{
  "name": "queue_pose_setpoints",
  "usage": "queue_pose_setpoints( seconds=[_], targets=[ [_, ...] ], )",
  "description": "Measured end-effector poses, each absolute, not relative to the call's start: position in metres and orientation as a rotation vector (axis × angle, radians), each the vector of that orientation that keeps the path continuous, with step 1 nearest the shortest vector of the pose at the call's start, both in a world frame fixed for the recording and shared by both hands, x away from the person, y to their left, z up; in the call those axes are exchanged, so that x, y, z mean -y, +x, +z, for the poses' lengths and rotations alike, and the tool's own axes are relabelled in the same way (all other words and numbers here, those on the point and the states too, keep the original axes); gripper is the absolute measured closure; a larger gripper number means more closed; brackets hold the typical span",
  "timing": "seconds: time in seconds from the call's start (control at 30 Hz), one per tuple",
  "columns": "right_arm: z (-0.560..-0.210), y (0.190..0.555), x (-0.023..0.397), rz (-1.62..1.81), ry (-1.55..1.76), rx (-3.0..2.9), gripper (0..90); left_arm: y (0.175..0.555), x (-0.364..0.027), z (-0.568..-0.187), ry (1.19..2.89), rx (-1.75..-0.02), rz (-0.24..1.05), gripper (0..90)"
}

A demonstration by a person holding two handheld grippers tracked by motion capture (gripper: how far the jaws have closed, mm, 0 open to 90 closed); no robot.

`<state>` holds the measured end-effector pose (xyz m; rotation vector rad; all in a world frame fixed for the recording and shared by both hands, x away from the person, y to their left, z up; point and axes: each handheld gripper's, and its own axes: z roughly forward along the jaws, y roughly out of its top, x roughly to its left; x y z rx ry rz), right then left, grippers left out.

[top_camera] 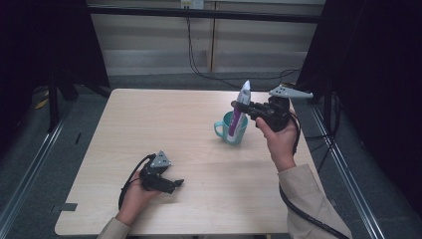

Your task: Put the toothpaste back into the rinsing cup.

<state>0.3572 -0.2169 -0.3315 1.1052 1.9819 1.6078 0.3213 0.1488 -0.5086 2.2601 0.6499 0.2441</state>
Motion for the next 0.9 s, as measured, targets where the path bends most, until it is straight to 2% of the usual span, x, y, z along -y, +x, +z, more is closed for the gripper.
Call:
queue_pose_setpoints(
  seconds=[0.9],
  targets=[
    [-0.321, 0.386, 0.225, 1.53, 1.128, -1.895, 76.6, 0.321, -0.148, -0.509, 2.244, -0.659, 0.25, 14.8]
  ],
)
